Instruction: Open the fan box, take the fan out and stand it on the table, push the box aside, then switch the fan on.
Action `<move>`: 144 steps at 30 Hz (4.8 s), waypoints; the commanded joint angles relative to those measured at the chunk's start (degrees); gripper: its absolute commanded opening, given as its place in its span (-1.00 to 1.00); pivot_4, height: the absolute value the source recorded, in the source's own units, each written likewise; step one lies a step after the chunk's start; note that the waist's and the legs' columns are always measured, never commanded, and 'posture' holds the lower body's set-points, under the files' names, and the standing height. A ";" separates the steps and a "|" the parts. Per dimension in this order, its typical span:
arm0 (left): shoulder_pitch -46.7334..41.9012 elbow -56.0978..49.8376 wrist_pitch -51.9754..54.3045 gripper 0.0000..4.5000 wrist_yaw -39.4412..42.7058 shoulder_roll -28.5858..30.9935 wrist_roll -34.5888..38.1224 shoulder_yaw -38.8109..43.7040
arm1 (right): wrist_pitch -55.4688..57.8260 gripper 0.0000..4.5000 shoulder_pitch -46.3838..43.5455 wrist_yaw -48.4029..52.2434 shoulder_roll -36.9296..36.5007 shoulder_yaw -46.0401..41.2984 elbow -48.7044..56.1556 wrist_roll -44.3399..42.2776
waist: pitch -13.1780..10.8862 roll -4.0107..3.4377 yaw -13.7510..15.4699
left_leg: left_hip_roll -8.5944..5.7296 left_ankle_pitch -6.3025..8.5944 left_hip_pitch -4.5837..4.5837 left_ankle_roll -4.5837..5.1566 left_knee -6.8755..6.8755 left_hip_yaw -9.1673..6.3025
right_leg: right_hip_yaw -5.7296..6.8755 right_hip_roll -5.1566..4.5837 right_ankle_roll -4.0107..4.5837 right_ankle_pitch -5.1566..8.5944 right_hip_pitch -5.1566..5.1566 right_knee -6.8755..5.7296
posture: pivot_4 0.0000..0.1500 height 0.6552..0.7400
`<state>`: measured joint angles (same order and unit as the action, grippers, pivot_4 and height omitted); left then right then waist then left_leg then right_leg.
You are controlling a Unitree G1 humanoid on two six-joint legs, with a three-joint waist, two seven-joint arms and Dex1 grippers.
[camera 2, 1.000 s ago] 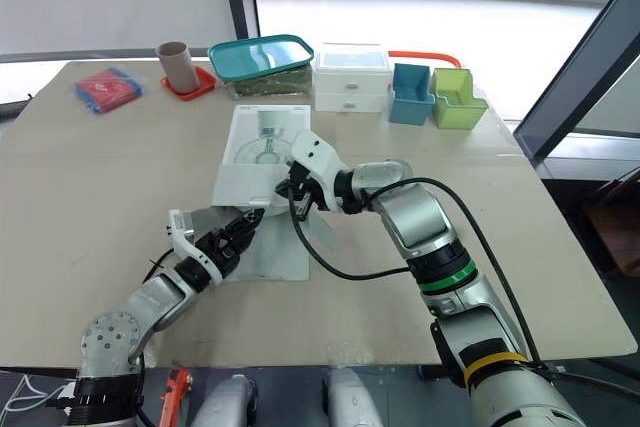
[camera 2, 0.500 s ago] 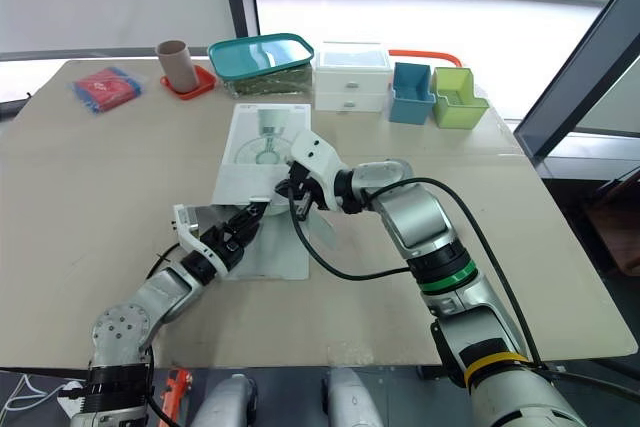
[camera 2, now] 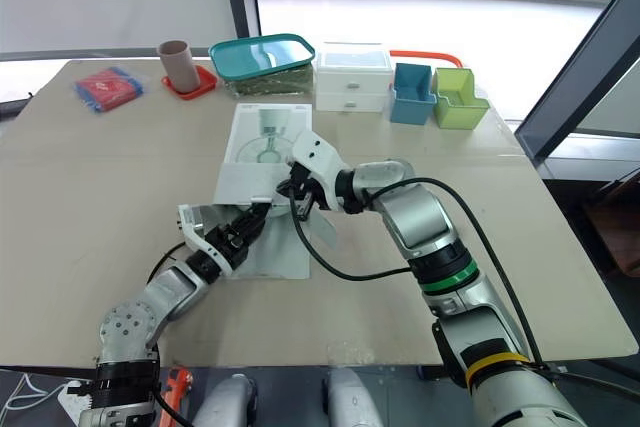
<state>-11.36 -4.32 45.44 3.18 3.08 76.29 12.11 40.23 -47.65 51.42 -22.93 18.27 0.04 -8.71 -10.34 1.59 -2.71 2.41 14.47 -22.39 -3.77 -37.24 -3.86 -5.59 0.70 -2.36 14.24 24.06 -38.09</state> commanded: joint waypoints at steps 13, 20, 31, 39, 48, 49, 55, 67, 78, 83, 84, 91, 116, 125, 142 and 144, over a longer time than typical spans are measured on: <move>0.52 2.52 1.89 -0.36 -1.08 0.73 -1.72 1.18 | -0.06 -1.00 0.16 -0.23 -0.06 0.05 2.80 -0.24 | 0.00 0.00 -0.01 | -0.01 -0.01 0.04 -0.01 -0.01 0.00 | 0.00 0.00 -0.07 0.01 -0.04 0.00 | 1.00 1.00; 3.80 -2.42 4.99 -0.36 -3.83 2.50 4.05 3.28 | 0.03 -1.00 -0.27 -0.58 0.26 -0.23 2.42 -0.26 | 0.00 0.00 -0.41 | 0.03 0.00 0.05 -0.01 0.01 0.00 | -0.02 0.02 -0.21 0.10 -0.02 0.00 | 1.00 1.00; 10.77 -10.29 6.48 -0.36 -9.09 6.67 12.55 2.85 | 0.57 -1.00 -1.18 -2.01 1.63 -1.35 2.18 -0.86 | 0.00 0.00 -0.56 | 0.04 0.00 0.07 -0.01 0.45 0.00 | -0.03 -0.01 0.14 0.07 0.14 0.01 | 1.00 1.00; 13.74 -11.88 5.82 -0.36 -8.77 9.30 15.16 1.80 | 1.16 -1.00 -1.60 -2.63 2.04 -1.98 2.13 -1.63 | 0.00 0.00 -0.55 | 0.04 0.00 0.06 -0.01 0.50 0.00 | -0.02 -0.01 0.16 0.09 0.16 0.02 | 1.00 1.00; 17.26 -15.71 5.16 -0.36 -9.87 13.33 20.60 1.45 | 1.45 -1.00 -2.42 -3.79 2.47 -3.01 1.13 -2.20 | 0.00 0.00 -0.56 | 0.05 0.00 0.07 -0.01 0.56 0.00 | -0.01 -0.01 0.21 0.12 0.19 0.02 | 1.00 1.00; 17.70 -16.18 4.96 -0.36 -10.09 13.73 21.20 1.34 | 1.45 -1.00 -2.39 -3.89 2.46 -3.00 1.16 -2.23 | 0.00 0.00 -0.55 | 0.05 0.00 0.07 -0.01 0.57 0.00 | -0.02 -0.01 0.21 0.12 0.19 0.02 | 1.00 1.00; 23.06 -21.96 4.79 -0.36 -9.89 18.01 26.21 1.46 | 1.00 -1.00 -2.58 -3.99 2.47 -2.99 0.46 -2.38 | -0.01 0.01 -0.58 | 0.08 0.00 0.07 -0.01 0.62 0.03 | -0.02 -0.01 0.24 0.15 0.24 0.02 | 1.00 1.00; 29.06 -28.26 4.10 -0.36 -9.57 24.31 32.14 2.16 | 0.38 -1.00 -2.27 -4.04 3.07 -2.65 0.10 -2.55 | -0.04 0.02 -0.48 | 0.08 0.00 0.04 -0.01 0.63 0.02 | -0.01 -0.01 0.28 0.17 0.26 0.02 | 1.00 1.00; 34.07 -32.06 2.45 -0.22 -4.56 29.08 33.25 2.08 | -0.62 -1.00 -1.97 -3.69 3.18 -2.06 -0.27 -2.46 | -0.06 0.00 -0.35 | 0.09 -0.01 0.02 -0.02 0.65 0.03 | 0.03 -0.01 0.36 0.22 0.30 0.02 | 1.00 1.00; 34.70 -31.47 1.18 0.28 -2.56 29.52 32.55 2.58 | -1.07 -1.00 -2.11 -3.56 3.47 -1.77 -0.68 -2.39 | -0.06 0.00 -0.28 | 0.09 -0.01 0.02 -0.02 0.65 0.03 | 0.02 -0.01 0.37 0.23 0.30 0.02 | 1.00 1.00; 34.72 -31.60 0.89 0.48 -1.88 29.68 32.43 2.71 | -1.11 -1.00 -2.11 -3.51 3.50 -1.74 -0.74 -2.40 | -0.06 -0.01 -0.26 | 0.09 -0.01 0.02 -0.03 0.65 0.03 | 0.02 -0.01 0.37 0.23 0.30 0.02 | 1.00 1.00; 36.51 -26.55 2.07 0.98 5.49 33.50 26.80 6.29 | -1.23 -1.00 -1.75 -3.09 3.47 -1.42 -0.53 -2.45 | -0.07 -0.02 -0.22 | 0.11 -0.01 0.02 -0.03 0.65 0.05 | 0.04 0.01 0.39 0.23 0.32 0.01 | 1.00 1.00; 20.97 -12.25 3.26 0.20 5.24 29.81 28.89 2.15 | 0.80 -1.00 0.44 -3.86 1.96 -1.70 3.09 -2.37 | -0.06 -0.01 -0.05 | 0.12 -0.01 -0.01 -0.03 0.63 0.01 | 0.12 -0.01 0.42 0.22 0.33 -0.04 | 1.00 1.00; 20.62 -12.26 4.21 -0.31 4.83 28.70 28.52 1.82 | 0.39 -1.00 0.32 -4.10 1.76 -1.58 2.88 -2.32 | -0.06 0.00 -0.04 | 0.12 -0.02 -0.01 -0.05 0.61 0.01 | 0.12 -0.01 0.42 0.21 0.32 -0.06 | 1.00 1.00; 39.07 -23.36 5.94 -0.31 4.85 32.18 36.51 4.84 | -0.81 -1.00 0.02 -4.45 3.32 -1.98 1.31 -2.68 | -0.05 0.00 -0.06 | 0.14 -0.02 0.01 -0.04 0.61 0.03 | 0.09 0.00 0.42 0.21 0.32 -0.07 | 1.00 1.00; 41.45 -24.38 6.69 -0.31 6.80 32.75 36.68 5.52 | -0.98 -1.00 -0.01 -4.37 3.41 -1.96 1.12 -2.62 | -0.03 0.05 -0.13 | 0.15 -0.02 0.01 -0.05 0.60 0.02 | 0.11 0.01 0.43 0.21 0.33 -0.07 | 1.00 1.00</move>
<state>27.05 -26.37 50.25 7.98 34.93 111.90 16.36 40.27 -46.91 47.07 -19.54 17.34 0.31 -10.96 -10.37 1.64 -2.84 2.56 14.45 -22.37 -3.81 -36.63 -3.84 -5.50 0.71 -1.92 14.45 24.38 -38.16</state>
